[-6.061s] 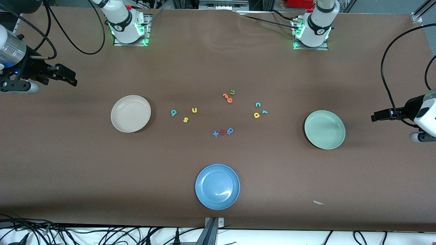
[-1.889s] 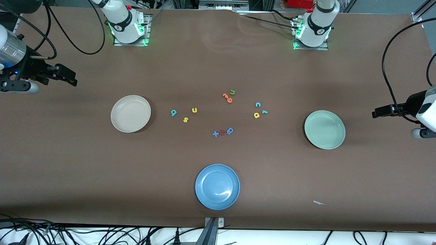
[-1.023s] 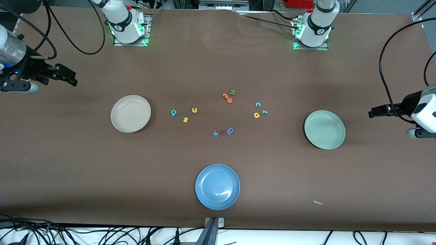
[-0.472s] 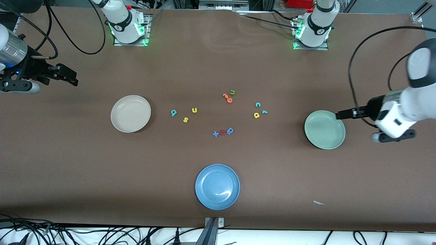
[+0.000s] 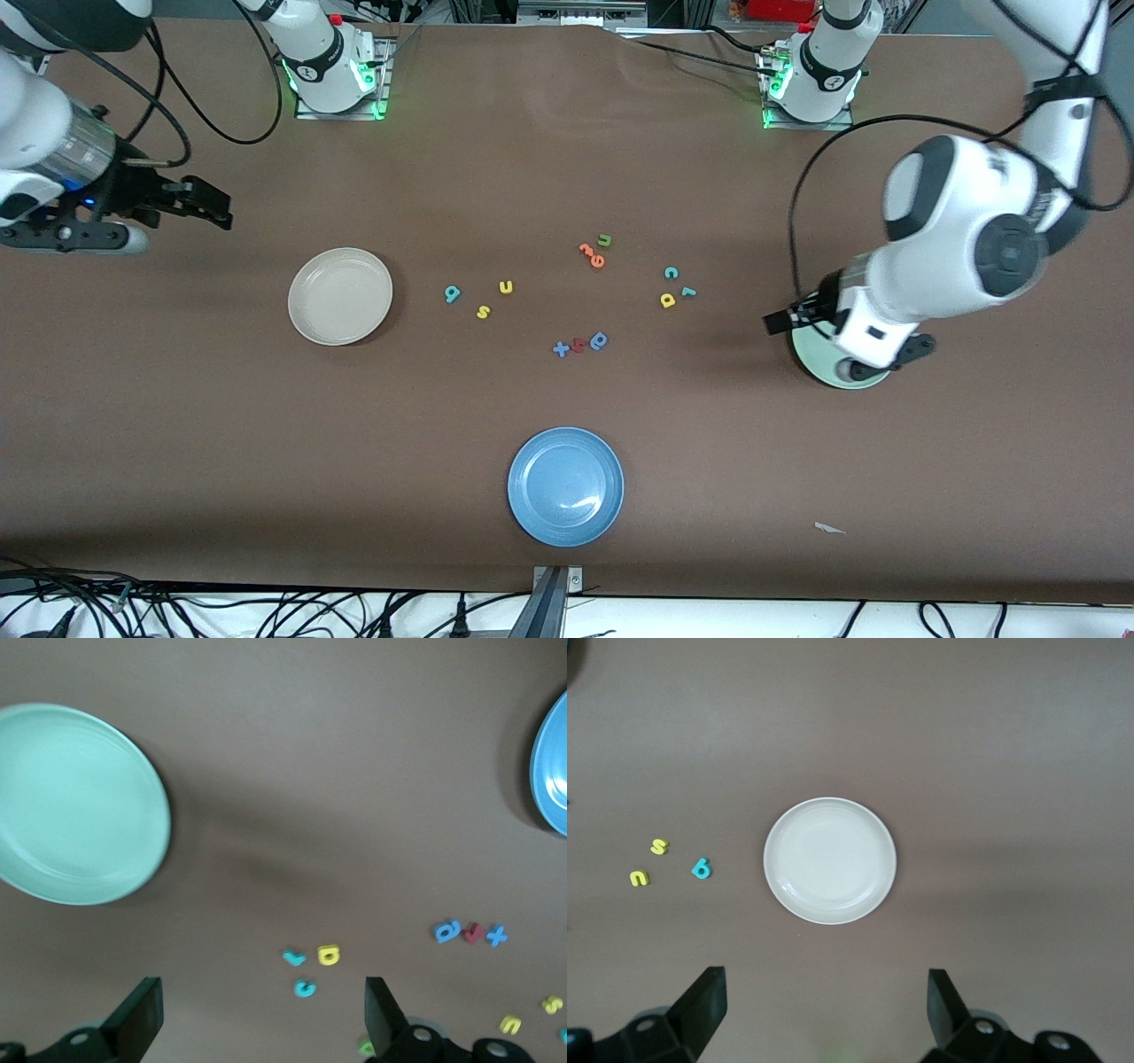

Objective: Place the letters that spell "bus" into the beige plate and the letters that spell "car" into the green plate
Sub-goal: 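Move the right gripper toward the teal b while the left gripper reaches letters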

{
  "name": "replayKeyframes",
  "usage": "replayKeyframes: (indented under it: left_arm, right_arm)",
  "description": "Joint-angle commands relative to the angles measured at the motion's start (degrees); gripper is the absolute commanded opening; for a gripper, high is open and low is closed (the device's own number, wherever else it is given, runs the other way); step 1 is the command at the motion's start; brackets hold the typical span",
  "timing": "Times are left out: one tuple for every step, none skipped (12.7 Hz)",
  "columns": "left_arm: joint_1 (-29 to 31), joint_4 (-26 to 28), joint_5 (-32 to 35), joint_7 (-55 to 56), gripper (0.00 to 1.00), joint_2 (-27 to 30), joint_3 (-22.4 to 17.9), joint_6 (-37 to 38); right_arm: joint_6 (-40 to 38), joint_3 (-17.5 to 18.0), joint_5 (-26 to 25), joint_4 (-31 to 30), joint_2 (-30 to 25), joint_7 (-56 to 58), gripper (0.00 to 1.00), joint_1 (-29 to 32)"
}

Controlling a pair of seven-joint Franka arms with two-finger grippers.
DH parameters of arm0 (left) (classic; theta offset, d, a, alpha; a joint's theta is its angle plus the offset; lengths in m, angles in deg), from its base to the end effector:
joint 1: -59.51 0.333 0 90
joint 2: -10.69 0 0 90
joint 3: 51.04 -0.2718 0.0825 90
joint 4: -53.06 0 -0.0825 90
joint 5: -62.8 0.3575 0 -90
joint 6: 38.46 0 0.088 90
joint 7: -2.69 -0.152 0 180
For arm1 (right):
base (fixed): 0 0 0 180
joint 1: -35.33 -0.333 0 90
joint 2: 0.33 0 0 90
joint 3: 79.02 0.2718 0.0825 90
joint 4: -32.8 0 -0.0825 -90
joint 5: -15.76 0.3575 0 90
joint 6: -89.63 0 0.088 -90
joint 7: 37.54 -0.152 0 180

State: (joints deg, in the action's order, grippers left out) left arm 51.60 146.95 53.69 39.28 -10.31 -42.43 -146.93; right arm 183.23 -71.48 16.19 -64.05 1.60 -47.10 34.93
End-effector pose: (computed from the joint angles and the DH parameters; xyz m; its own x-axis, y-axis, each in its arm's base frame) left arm 0.5761 -0.1843 0.3253 0.8983 0.3865 -0.2089 0.4111 -0.9071 0.0898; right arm 0.5262 0.0739 0.4697 0.9955 -0.0290 -0.0907 -0.0288 -0.9996 0.0033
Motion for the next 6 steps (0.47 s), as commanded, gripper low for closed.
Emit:
replayKeyframes:
  left_arm:
    - [-4.6,6.7,-0.8,6.7,1.0,0.3,-0.5,-9.3]
    - [-5.9,8.5,-0.7,8.6,0.99,-0.7,-0.5,-12.5]
    - [-7.1,9.7,-0.6,10.3,0.99,-2.1,-0.5,-15.4]
    - [-8.3,10.2,-0.6,12.1,0.99,-3.9,-0.6,-17.7]
    - [-9.2,10.4,-0.5,13.9,0.99,-5.6,-0.6,-19.2]
    - [-9.9,10.5,-0.5,15.3,0.98,-7.0,-0.6,-20.4]
  right_arm:
    - [6.1,0.0,0.2,-1.0,5.0,-7.5,1.0,-4.9]
    - [8.6,0.0,0.2,-1.1,6.7,-9.5,1.0,-6.3]
    - [10.2,0.0,0.2,-1.1,8.1,-11.0,1.0,-7.5]
    - [11.7,0.0,0.2,-1.6,9.3,-13.6,1.0,-8.6]
    - [11.7,0.0,0.2,-1.7,10.9,-15.2,1.0,-10.4]
    - [11.9,0.0,-0.4,-1.8,12.6,-15.7,1.0,-12.7]
